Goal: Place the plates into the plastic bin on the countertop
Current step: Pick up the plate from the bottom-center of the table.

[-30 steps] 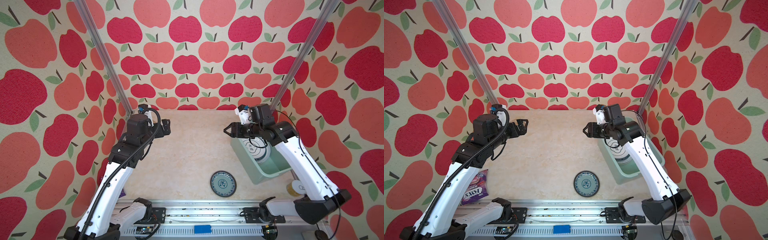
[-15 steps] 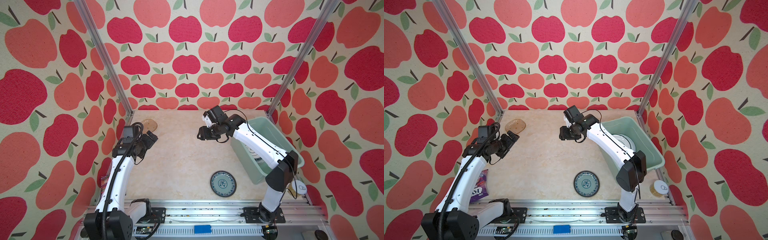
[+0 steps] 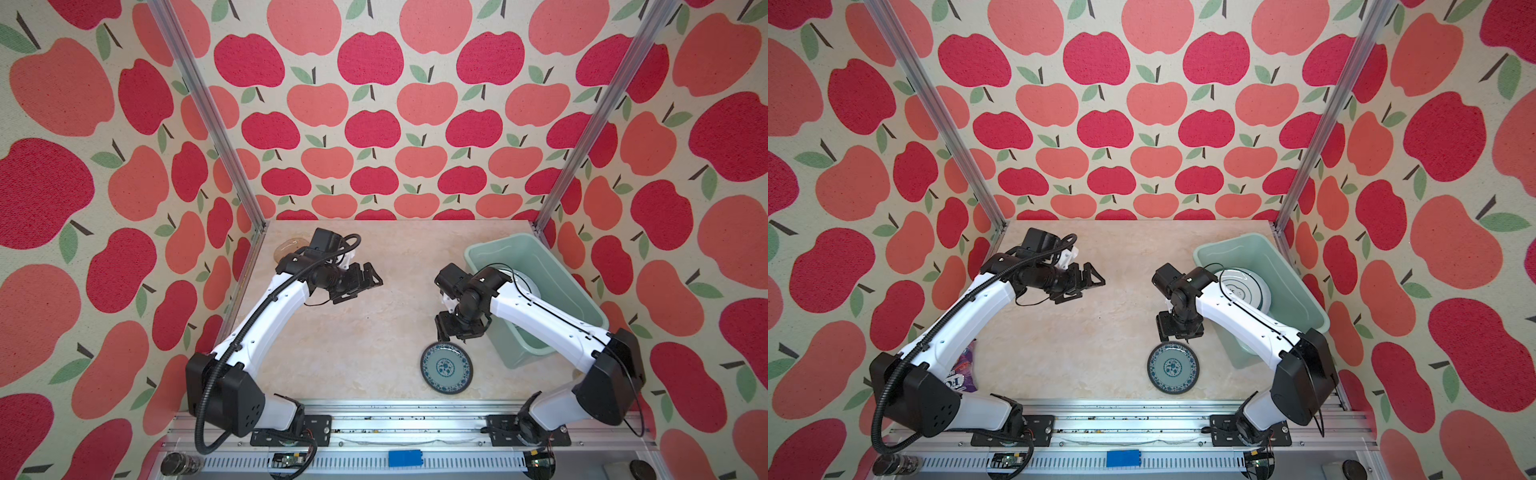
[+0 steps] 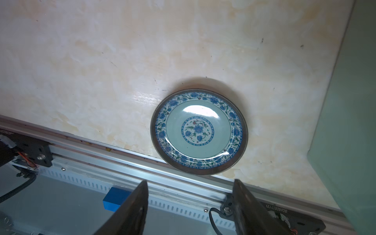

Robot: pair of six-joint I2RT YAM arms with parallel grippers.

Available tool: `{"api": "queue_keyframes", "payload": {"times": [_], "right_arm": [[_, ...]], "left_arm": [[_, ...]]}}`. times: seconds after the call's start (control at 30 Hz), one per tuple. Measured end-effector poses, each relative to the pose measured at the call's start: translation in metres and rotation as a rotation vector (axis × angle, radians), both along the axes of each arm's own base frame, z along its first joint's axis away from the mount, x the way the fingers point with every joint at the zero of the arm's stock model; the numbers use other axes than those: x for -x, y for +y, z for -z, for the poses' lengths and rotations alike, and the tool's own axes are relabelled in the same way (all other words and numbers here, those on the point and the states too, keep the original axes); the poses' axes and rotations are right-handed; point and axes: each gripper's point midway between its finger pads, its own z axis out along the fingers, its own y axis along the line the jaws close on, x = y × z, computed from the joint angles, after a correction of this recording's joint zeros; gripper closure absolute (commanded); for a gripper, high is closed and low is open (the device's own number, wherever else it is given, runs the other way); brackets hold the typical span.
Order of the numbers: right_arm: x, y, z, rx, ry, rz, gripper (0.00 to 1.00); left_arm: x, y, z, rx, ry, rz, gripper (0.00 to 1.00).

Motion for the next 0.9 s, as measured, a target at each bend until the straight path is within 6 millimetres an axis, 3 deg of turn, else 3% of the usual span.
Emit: {"api": "queue_keyframes", "payload": {"times": [0.07,0.17,0.27,0.37,0.5,0.73,0.9], "right_arm": [[0.016,-0.013,0.009,0.025,0.027,0.019,0.33],[0.032,-0.025,0.016,0.043,0.044,0.040,0.33],[0.042,-0.028,0.024,0.058,0.057,0.054,0.34],[0.050,-0.028,0.036,0.075,0.069,0.061,0.34],[0.060,-0.031,0.057,0.101,0.080,0.074,0.34],[0.073,-0.046,0.089,0.135,0.100,0.134,0.33],[0.073,-0.047,0.100,0.110,0.082,0.171,0.33]], "left_arm": [[0.012,-0.030,0.002,-0.044,-0.019,0.145,0.07],[0.040,-0.059,0.018,-0.121,-0.022,0.349,0.08],[0.071,-0.070,0.038,-0.179,-0.014,0.517,0.08],[0.088,-0.064,0.054,-0.207,-0.012,0.592,0.07],[0.091,-0.055,0.068,-0.240,-0.034,0.616,0.06],[0.081,-0.065,0.058,-0.228,-0.137,0.633,0.04],[0.082,-0.069,0.056,-0.225,-0.161,0.650,0.03]]}}
